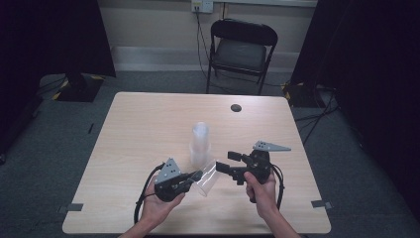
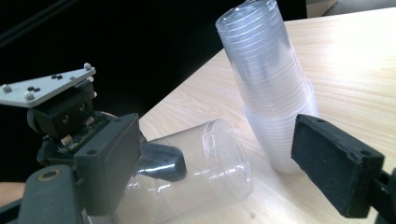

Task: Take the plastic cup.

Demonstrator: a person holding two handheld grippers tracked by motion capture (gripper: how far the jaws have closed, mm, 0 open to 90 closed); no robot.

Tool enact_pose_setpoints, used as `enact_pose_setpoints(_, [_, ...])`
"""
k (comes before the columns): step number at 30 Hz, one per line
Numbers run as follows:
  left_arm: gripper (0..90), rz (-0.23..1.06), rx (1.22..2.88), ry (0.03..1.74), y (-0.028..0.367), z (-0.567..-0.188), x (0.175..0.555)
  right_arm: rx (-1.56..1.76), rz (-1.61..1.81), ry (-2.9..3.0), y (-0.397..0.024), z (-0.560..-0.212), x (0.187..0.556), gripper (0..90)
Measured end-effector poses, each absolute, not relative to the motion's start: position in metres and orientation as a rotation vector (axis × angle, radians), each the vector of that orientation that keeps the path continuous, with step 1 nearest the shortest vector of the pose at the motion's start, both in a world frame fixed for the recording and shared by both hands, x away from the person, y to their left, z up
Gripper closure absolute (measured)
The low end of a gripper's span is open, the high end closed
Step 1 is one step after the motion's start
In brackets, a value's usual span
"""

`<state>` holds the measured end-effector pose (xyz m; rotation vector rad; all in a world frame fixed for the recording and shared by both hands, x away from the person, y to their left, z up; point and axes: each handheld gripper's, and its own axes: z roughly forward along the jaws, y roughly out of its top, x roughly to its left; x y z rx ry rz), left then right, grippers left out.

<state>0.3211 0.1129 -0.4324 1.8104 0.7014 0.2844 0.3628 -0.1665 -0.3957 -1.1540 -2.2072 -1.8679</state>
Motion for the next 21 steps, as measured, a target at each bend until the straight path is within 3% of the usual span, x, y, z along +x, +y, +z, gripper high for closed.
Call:
enact_pose_setpoints(16, [90.0,0.227,1.947,0.725,0.113,-0.432,0.323,-1.093,-1.836,-2.412,-0.166,-0.391,0.351,17.9])
enact_pose_setpoints(21, [90.0,0.130,1.974,0.748,0.113,-0.434,0.327,-1.059,-1.793,-2.464,-0.164,-0.397,0.347,18.6])
